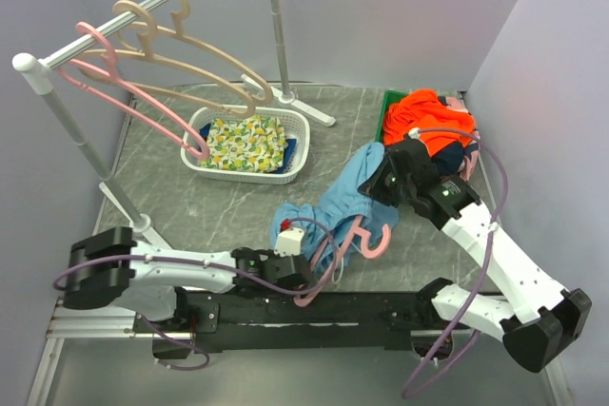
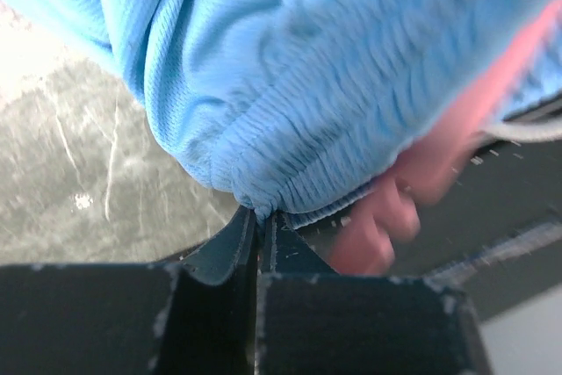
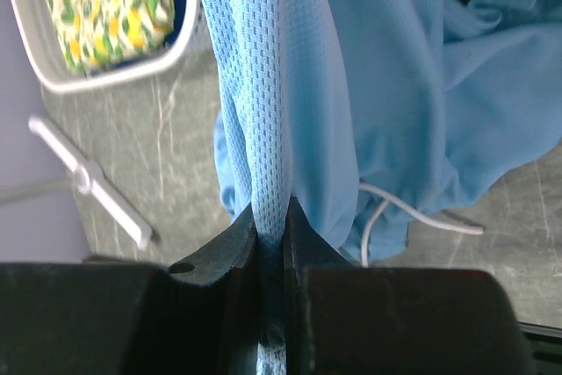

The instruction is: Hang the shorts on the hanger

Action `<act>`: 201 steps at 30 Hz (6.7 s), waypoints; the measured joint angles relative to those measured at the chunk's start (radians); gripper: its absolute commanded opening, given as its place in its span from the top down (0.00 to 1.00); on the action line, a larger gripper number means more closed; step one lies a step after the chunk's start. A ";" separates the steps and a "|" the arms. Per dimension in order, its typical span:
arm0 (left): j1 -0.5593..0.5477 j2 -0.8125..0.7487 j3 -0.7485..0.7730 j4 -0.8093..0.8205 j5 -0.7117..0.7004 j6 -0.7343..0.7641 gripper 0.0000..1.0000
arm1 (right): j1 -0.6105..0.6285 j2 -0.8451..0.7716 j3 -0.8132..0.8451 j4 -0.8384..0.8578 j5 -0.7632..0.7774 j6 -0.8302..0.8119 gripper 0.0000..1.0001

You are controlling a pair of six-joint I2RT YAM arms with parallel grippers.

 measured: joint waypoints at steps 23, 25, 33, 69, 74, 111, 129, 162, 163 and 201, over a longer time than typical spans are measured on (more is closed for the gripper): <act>-0.001 -0.375 0.220 -0.214 0.133 -0.009 0.99 | 0.051 0.142 0.285 -0.077 0.391 0.215 1.00; 0.014 -0.364 0.333 -0.260 0.124 0.014 0.99 | 0.087 0.160 0.343 -0.087 0.404 0.232 1.00; 0.270 -0.254 0.587 -0.285 0.169 0.166 0.92 | 0.131 0.261 0.570 -0.240 0.408 0.326 1.00; 0.140 -0.325 0.768 -0.459 0.100 0.646 0.03 | -0.218 0.588 0.912 -0.602 -0.202 0.174 1.00; 0.000 -0.304 0.721 -0.563 -0.048 0.572 0.03 | -0.218 0.589 0.883 -0.599 -0.209 0.171 1.00; -0.053 -0.172 0.564 -0.259 -0.374 0.737 0.99 | -0.170 0.459 0.762 -0.460 -0.249 0.216 0.32; -0.026 -0.299 0.618 -0.323 -0.278 0.610 0.99 | -0.157 0.254 0.732 -0.125 -0.117 -0.114 0.02; 0.099 -0.236 1.005 -0.634 -0.147 0.588 0.99 | 0.256 0.233 0.513 0.188 0.390 -0.576 0.77; 0.099 -0.242 0.992 -0.629 -0.145 0.586 0.99 | 0.256 0.234 0.533 0.183 0.414 -0.571 0.77; 0.099 -0.087 0.947 -0.188 -0.377 0.525 0.99 | 0.256 -0.109 0.394 0.146 0.558 -0.326 0.21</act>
